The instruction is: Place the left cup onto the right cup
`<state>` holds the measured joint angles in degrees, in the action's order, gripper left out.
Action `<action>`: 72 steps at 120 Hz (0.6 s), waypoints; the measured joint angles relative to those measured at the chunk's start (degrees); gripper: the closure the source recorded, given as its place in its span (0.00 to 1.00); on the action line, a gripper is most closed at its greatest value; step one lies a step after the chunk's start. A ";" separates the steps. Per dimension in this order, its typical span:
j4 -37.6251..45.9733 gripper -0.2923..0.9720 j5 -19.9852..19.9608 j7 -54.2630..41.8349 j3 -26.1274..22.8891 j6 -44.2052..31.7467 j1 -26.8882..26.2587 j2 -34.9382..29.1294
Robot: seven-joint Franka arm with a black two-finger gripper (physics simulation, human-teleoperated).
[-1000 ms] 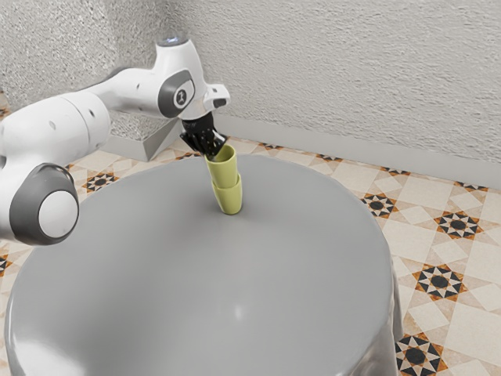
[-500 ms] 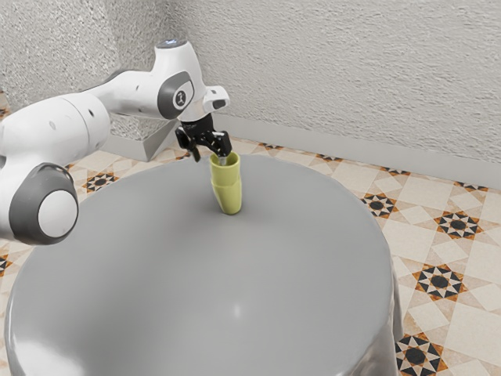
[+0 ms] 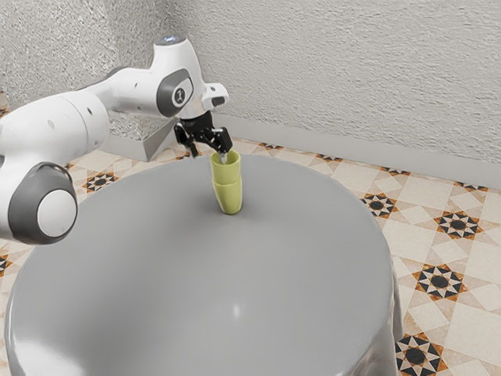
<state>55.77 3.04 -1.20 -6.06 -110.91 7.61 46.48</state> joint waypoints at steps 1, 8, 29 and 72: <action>0.00 0.24 0.00 0.00 -0.01 0.00 -0.01 -0.13; -0.02 0.24 0.06 -0.03 -0.07 0.00 -0.19 -1.36; 0.49 0.23 0.38 -0.08 0.02 0.08 -1.33 -4.52; 12.33 0.23 0.80 -0.16 0.43 3.04 -2.63 -17.27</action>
<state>68.11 3.84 -1.36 -5.63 -107.87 4.97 29.21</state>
